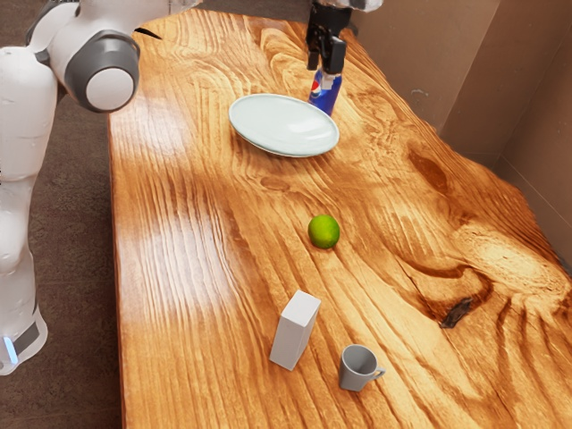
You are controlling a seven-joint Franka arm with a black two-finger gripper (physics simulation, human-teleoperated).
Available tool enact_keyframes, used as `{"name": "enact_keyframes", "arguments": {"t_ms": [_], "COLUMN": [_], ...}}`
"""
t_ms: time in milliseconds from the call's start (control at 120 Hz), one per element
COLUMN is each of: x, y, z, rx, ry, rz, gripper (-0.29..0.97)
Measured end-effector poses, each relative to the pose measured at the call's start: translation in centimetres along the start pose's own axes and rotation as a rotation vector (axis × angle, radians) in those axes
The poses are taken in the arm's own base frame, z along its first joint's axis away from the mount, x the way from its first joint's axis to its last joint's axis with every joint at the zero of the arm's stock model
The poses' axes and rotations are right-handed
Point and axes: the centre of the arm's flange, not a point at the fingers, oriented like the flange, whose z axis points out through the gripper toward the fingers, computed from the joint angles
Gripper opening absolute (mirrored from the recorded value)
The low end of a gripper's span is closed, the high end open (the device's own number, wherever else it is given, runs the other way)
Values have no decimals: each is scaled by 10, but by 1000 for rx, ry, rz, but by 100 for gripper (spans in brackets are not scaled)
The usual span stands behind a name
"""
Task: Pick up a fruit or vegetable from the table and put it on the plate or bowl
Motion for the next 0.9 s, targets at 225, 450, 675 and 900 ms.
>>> {"name": "enact_keyframes", "arguments": {"t_ms": [225, 450, 675, 900], "x": [48, 61, 70, 29], "y": [-9, 11, 85, 107], "z": [81, 102, 110, 149], "rx": [13, 14, -1, -76], "ry": [-61, -55, -89, -132], "rz": [55, 412, 793, 1036], "gripper": [68, 68, 68, 65]}}
